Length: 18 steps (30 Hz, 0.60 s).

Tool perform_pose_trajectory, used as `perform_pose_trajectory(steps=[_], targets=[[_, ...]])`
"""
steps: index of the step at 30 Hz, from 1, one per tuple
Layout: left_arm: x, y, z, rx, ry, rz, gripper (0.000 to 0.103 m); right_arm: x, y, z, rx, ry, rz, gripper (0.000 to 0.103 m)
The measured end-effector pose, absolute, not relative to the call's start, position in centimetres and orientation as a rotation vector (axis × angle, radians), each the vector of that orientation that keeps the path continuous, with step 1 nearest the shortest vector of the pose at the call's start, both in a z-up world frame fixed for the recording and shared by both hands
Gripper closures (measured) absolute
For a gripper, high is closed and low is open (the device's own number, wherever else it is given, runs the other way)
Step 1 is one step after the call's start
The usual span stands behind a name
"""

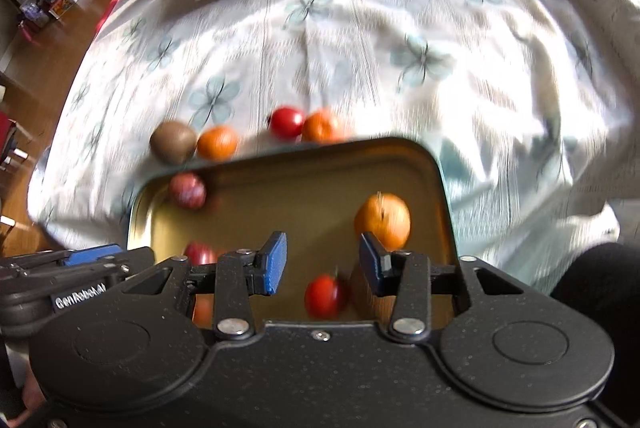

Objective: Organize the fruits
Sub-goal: 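Move the left tool to the brown kiwi while the right tool approaches a mandarin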

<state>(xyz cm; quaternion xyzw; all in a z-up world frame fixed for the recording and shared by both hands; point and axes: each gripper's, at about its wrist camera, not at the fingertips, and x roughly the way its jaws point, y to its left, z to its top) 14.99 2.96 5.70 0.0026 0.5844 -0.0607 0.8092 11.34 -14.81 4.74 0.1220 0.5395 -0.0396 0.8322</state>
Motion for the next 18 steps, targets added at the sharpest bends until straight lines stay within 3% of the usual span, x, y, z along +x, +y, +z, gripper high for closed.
perform_pose_trajectory(steps=[18], targets=[[28.1, 3.9, 4.2, -0.022, 1.338, -0.028, 0.067, 22.2, -16.8, 1.6, 0.340, 1.294, -0.176, 0.052]])
